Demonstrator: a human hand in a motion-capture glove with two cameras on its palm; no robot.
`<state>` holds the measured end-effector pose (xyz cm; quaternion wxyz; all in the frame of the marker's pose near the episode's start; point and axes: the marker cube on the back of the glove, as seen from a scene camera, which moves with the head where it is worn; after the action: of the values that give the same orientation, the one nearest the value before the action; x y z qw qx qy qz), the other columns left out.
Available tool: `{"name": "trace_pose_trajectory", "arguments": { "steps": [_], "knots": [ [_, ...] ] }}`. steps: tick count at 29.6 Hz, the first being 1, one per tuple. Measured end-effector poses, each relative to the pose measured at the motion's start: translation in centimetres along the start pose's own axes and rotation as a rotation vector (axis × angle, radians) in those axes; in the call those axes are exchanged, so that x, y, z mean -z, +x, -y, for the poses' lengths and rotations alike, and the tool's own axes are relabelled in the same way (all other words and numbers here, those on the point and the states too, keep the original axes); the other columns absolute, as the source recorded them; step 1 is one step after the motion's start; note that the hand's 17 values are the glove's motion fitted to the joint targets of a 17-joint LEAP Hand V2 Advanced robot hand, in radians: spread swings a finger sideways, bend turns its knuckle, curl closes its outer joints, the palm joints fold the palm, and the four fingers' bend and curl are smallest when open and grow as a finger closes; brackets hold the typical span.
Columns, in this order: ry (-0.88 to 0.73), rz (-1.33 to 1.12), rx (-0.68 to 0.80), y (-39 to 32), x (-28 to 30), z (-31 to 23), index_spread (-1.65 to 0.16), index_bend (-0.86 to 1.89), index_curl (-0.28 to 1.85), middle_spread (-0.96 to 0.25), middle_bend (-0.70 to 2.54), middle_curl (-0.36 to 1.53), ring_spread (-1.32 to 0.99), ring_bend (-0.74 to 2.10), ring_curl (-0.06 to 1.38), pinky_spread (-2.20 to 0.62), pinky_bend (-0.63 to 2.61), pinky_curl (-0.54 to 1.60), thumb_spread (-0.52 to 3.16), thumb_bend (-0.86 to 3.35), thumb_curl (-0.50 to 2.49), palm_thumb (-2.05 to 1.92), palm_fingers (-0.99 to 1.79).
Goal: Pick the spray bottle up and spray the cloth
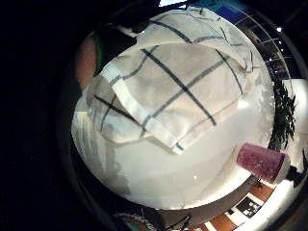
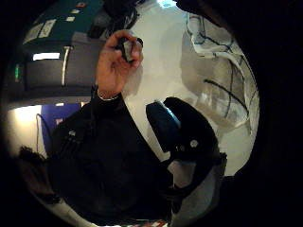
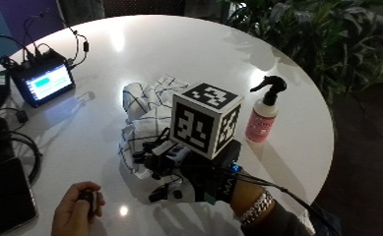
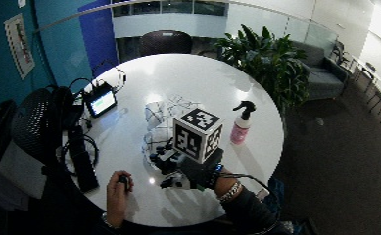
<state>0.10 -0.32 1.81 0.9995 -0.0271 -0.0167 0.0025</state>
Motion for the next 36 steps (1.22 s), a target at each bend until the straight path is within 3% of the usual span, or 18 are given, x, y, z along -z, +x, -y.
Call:
{"name": "trace_pose_trajectory", "arguments": {
  "steps": [13, 36],
  "knots": [
    [-0.012, -0.016, -0.056, 0.9, -0.1, -1.5, -0.44, 0.15, 0.23, -0.05, 0.21, 0.26, -0.06, 0.29, 0.21, 0.25, 0.39, 0.27, 1.16, 0.12, 0.17, 0.47, 0.41],
    [-0.009, 0.001, -0.414, 8.8, -0.7, -9.1, -0.41, 0.14, 0.27, -0.05, 0.22, 0.32, -0.06, 0.28, 0.26, 0.25, 0.31, 0.30, 1.21, 0.03, 0.21, 0.52, 0.49]
  ]
}}
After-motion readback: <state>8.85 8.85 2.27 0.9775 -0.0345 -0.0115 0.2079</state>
